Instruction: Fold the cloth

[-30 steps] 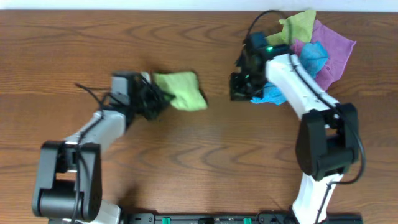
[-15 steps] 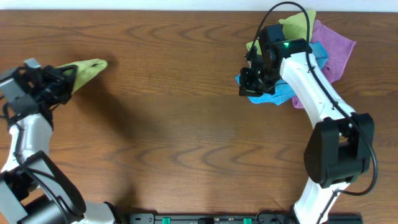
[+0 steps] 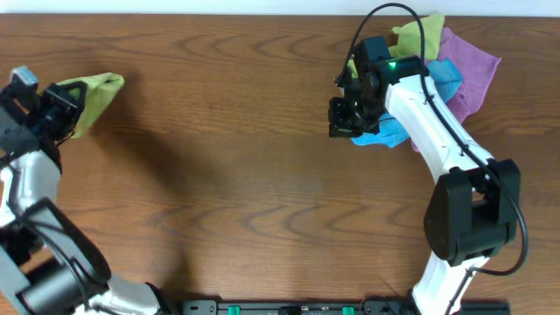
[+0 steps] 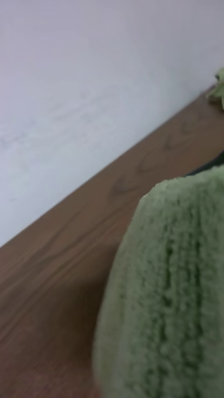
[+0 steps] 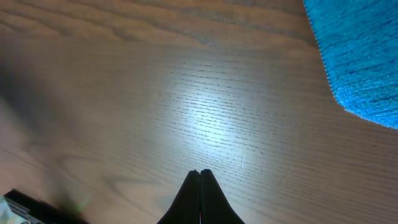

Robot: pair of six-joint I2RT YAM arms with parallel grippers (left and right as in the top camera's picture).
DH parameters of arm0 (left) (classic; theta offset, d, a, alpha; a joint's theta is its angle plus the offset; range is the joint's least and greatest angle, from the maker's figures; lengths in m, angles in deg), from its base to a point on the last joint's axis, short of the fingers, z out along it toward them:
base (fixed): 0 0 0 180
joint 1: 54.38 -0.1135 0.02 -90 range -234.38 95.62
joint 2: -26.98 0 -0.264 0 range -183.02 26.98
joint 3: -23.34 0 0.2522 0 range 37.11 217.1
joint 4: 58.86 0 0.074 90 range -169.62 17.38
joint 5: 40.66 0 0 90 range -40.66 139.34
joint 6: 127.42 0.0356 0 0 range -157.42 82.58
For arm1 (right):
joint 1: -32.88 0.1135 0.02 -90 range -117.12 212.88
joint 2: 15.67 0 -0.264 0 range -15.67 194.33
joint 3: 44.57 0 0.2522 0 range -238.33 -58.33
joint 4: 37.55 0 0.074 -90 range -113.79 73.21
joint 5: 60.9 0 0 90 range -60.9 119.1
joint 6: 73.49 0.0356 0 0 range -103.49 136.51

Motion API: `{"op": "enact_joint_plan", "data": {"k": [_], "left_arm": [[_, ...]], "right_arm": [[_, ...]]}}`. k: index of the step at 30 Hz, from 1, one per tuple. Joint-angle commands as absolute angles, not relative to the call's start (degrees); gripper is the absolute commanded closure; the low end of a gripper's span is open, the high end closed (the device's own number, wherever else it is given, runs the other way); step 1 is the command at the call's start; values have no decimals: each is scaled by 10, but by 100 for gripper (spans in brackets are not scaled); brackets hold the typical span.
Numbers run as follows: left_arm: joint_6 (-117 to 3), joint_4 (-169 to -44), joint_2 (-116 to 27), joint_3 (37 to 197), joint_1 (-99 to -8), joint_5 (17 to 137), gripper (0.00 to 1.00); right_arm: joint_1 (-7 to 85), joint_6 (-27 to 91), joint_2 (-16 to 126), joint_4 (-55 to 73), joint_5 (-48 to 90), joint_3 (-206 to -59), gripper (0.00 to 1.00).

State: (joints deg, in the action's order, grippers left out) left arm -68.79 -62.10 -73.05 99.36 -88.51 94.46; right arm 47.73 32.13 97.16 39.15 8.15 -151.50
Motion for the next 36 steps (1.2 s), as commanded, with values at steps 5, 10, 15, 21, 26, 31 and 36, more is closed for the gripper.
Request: {"op": "enact_joint_plan", "data": {"k": [5, 10, 15, 21, 26, 31, 36], "left_arm": [[-604, -663, -828, 1125, -841, 941, 94], [-520, -777, -862, 1204, -828, 903, 95], [-492, -859, -884, 1208, -824, 861, 94], [-521, -927, -942, 1208, -825, 864, 94], [-544, -966, -962, 1208, -827, 864, 94], [-570, -987, -961, 1208, -830, 864, 3], [-572, -1008, -953, 1209, -843, 868, 5]], "right_arm": [[483, 310, 960, 386, 83, -1525, 98], [483, 310, 960, 386, 83, -1525, 98], [485, 310, 960, 386, 83, -1525, 98], [502, 310, 960, 386, 83, -1525, 98], [511, 313, 960, 384, 83, -1525, 98], [514, 313, 960, 384, 83, -1525, 98], [514, 312, 960, 390, 83, -1525, 98]]}}
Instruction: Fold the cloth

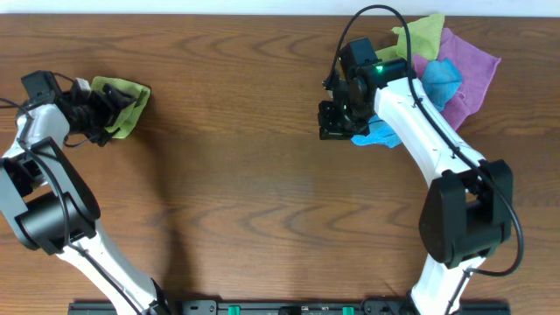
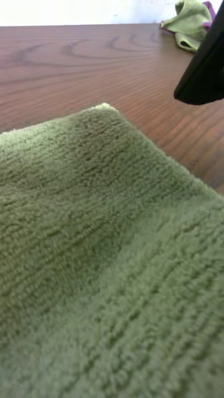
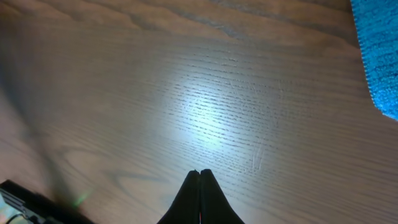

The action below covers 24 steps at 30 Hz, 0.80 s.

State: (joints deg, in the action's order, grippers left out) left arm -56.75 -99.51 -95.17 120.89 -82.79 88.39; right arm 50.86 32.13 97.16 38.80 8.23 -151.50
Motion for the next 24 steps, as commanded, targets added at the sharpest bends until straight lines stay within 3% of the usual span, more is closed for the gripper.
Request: {"op": "enact_joint_plan", "data": {"k": [1, 12, 16, 17, 18, 21, 22, 24], "left_arm": [[-572, -1016, -945, 1209, -849, 868, 5], [-572, -1123, -843, 1209, -874, 880, 4], [-572, -1097, -792, 1209, -873, 878, 4], [-572, -1082, -783, 1209, -872, 867, 0], [-572, -1065, -779, 1209, -872, 855, 12], [-617, -1029, -787, 1208, -869, 835, 89], [-636, -1019, -795, 1208, -867, 834, 94], [-669, -1000, -816, 1208, -860, 835, 94]], "right_arm": [[514, 312, 960, 390, 83, -1525, 98], [514, 312, 960, 390, 83, -1525, 98], [514, 312, 960, 390, 83, -1525, 98], [515, 312, 960, 390, 83, -1525, 98], [516, 312, 960, 390, 83, -1525, 98], [520, 312, 960, 386, 83, -1525, 98], [521, 312, 960, 383, 83, -1525, 98], [522, 312, 960, 379, 83, -1525, 98]]}}
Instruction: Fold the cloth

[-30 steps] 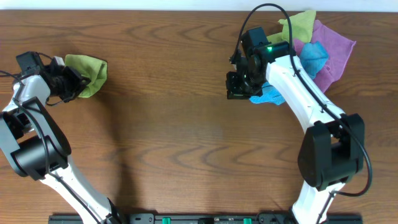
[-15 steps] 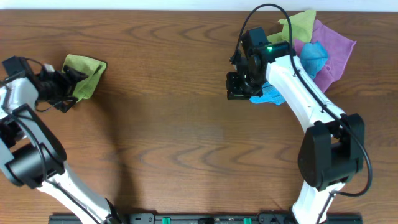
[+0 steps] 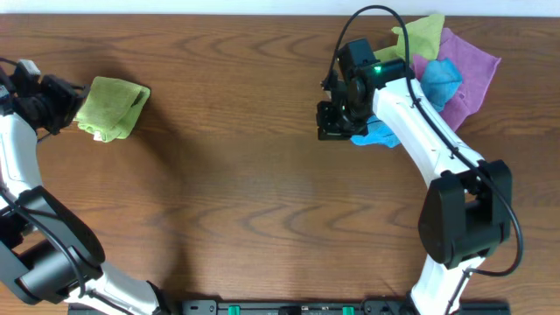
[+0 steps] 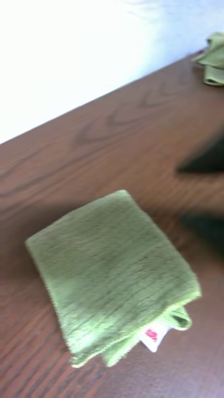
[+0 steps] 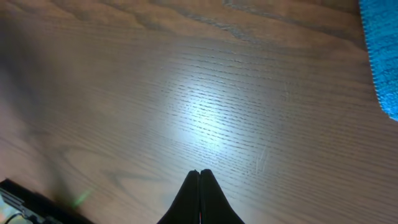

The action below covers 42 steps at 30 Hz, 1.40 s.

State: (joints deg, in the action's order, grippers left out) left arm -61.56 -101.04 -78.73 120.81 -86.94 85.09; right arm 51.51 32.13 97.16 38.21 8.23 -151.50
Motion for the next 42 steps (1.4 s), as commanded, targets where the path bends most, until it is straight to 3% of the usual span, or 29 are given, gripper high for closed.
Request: {"op": "enact_joint_plan", "data": {"k": [1, 13, 23, 35, 42], "left_arm": [[-681, -992, -827, 1208, -856, 835, 94], [-758, -960, -972, 1208, -809, 817, 94], [-752, -957, -974, 1208, -800, 727, 94], [-784, -862, -974, 1208, -762, 697, 94], [-713, -886, -955, 1215, -768, 703, 94]], "right_arm": [[522, 312, 960, 379, 83, -1525, 98], [525, 312, 960, 382, 83, -1525, 98], [525, 312, 960, 384, 83, -1525, 98], [525, 310, 960, 382, 83, -1525, 98], [525, 301, 960, 384, 83, -1525, 98]]}}
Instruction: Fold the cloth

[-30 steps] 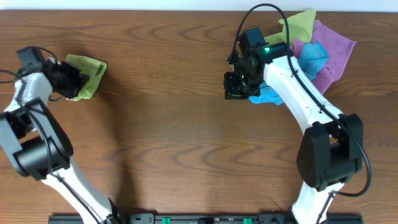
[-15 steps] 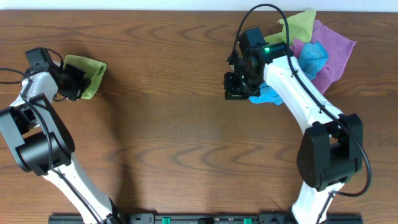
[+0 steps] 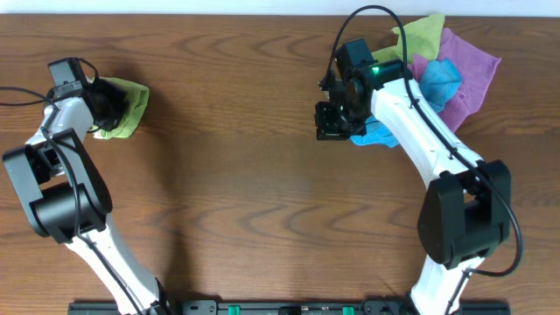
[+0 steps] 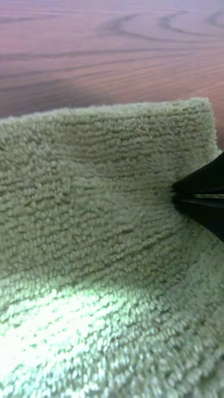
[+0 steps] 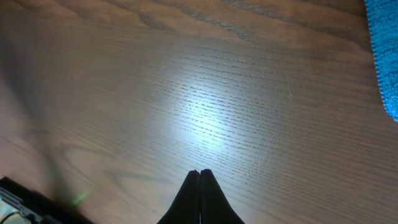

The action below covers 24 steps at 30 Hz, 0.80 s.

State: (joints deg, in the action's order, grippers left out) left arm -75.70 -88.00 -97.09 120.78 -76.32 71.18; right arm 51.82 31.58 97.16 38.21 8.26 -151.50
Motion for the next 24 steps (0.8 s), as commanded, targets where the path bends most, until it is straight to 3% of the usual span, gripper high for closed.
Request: {"op": "enact_joint_plan", "data": {"k": [1, 10, 14, 24], "left_arm": [[-694, -889, -944, 1217, -769, 703, 94], [-656, -995, -791, 1217, -769, 610, 94], [-640, -1033, -745, 1217, -768, 483, 94], [-516, -1028, -854, 1216, -755, 457, 94]], "right_arm": [[525, 299, 960, 383, 83, -1525, 98], [525, 299, 960, 385, 83, -1525, 98], [525, 299, 960, 390, 78, -1525, 98], [543, 299, 960, 388, 79, -1525, 98]]}}
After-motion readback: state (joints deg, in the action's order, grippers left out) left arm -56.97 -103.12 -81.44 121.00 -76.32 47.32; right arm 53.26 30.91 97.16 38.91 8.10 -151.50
